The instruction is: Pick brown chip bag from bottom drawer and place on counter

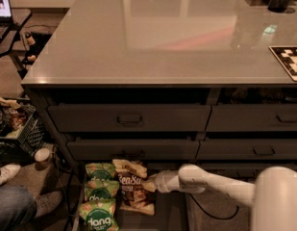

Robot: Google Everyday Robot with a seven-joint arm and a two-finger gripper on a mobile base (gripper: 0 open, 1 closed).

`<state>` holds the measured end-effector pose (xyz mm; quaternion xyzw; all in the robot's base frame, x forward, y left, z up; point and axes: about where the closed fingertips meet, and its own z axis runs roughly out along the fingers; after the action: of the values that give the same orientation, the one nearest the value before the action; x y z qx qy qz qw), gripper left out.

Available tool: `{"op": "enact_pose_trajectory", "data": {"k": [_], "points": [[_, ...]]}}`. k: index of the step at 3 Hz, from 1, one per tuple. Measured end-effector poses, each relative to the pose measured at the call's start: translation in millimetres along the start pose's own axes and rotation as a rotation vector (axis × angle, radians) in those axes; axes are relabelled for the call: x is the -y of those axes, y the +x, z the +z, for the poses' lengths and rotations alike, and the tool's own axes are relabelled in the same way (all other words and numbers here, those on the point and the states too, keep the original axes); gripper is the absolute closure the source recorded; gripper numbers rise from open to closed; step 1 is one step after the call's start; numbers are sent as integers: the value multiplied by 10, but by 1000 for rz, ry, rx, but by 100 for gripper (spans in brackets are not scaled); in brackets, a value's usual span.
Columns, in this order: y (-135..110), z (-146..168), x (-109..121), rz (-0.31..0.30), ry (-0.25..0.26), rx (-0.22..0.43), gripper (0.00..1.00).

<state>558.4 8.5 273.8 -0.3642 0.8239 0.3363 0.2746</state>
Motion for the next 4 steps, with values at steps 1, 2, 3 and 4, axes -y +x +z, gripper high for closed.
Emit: {"op": "enact_pose_trajectory", "data": {"k": [1,2,3,4], "points": [[29,-328,-328,28,-17,82,100],[16,-617,-606,24,-26,144,100],[-123,-874,-837,-25,-29,205,100],[-404,-1080,-1008,-113,-17,257,100]]}}
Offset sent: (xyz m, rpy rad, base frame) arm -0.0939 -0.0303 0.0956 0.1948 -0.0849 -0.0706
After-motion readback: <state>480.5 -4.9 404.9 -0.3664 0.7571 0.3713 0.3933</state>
